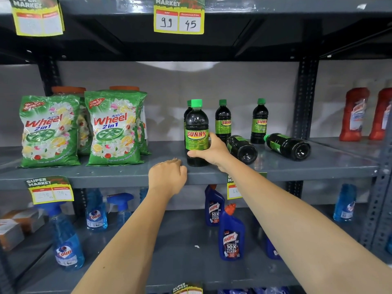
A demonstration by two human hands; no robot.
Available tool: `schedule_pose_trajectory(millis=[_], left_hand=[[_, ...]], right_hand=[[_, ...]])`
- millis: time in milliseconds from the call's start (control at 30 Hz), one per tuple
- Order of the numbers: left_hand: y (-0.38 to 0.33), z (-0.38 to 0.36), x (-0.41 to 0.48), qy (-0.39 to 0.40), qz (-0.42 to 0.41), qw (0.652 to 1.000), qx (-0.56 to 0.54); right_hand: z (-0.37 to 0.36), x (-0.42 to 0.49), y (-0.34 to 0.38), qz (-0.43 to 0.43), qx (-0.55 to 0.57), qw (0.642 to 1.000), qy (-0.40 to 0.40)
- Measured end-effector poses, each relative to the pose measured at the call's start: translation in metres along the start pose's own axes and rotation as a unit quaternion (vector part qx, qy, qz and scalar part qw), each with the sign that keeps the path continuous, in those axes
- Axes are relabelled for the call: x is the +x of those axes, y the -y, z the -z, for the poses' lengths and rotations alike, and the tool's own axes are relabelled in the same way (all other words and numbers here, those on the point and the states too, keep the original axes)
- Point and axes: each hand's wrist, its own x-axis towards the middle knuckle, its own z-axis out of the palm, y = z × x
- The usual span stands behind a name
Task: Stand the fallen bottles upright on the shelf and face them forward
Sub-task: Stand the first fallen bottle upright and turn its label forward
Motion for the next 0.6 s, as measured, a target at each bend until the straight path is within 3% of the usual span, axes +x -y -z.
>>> schedule_pose_trajectory(millis=[600], left_hand=[[-0.001,0.006,0.000,0.026,0.002,1.000,-0.004]], right_hand=[[0.003,-0.023,0.006,0.010,-0.025,1.000,-0.016]])
